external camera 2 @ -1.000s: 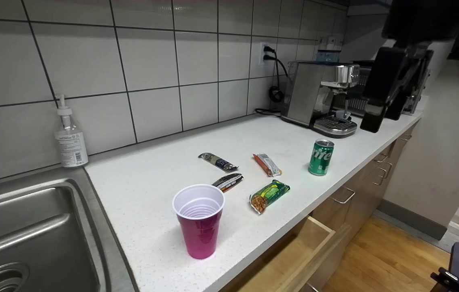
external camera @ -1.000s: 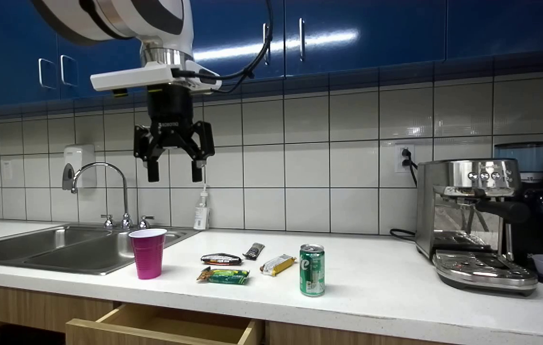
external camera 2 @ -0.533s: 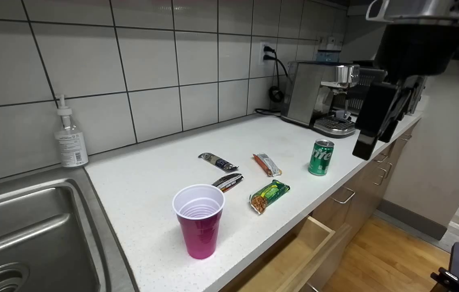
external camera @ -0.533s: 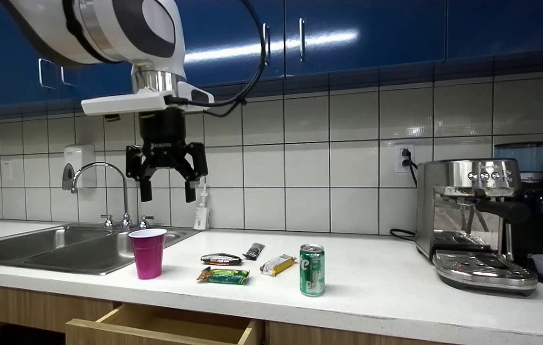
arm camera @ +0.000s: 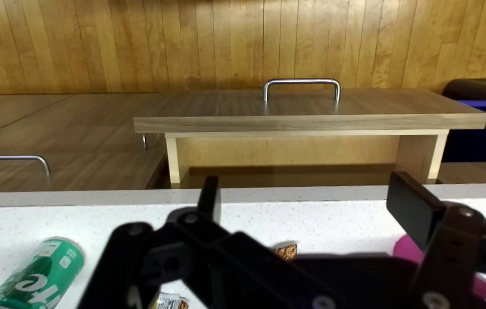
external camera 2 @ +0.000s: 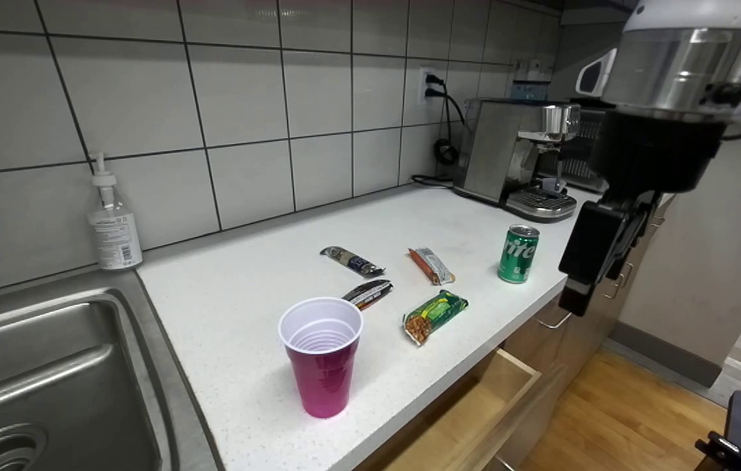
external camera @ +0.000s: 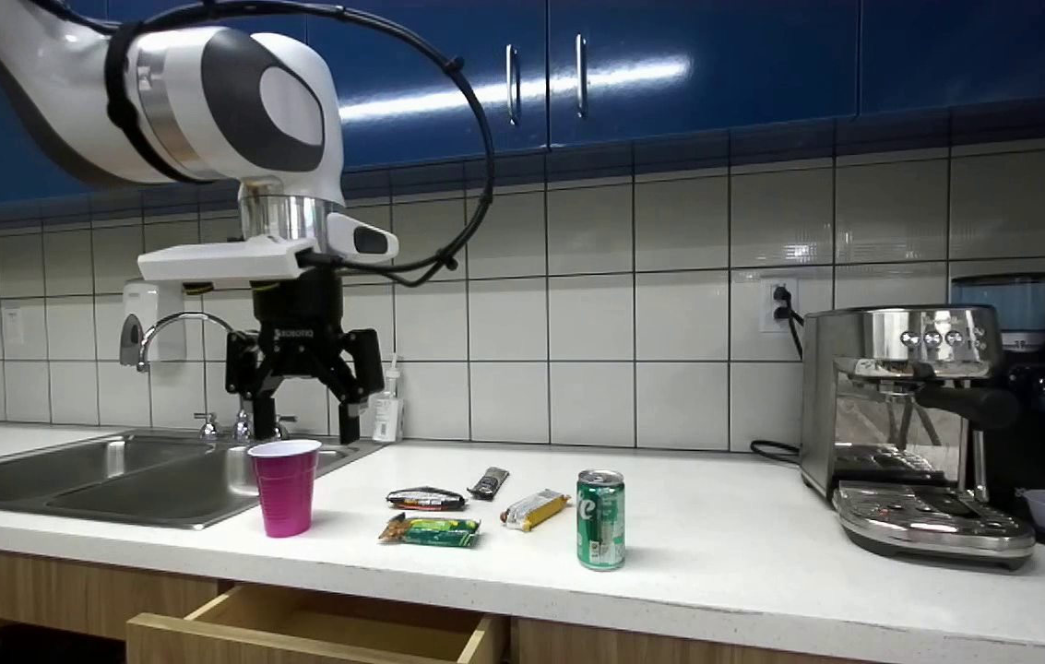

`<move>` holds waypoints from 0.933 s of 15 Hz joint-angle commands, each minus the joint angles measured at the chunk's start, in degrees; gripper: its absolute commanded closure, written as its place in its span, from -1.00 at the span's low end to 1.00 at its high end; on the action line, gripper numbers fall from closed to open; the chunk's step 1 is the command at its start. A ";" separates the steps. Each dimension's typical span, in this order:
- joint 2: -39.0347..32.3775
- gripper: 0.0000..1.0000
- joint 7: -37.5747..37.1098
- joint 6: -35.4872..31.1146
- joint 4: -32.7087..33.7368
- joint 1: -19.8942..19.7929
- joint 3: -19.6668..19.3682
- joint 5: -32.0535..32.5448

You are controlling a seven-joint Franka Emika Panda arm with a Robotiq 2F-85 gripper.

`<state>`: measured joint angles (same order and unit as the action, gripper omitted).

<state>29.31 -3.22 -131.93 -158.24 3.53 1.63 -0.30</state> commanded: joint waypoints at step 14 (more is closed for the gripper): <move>-17.54 -1.00 -5.92 -11.55 0.65 1.18 3.51 -2.75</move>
<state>15.10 -7.18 -141.82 -158.91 4.65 4.19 -2.20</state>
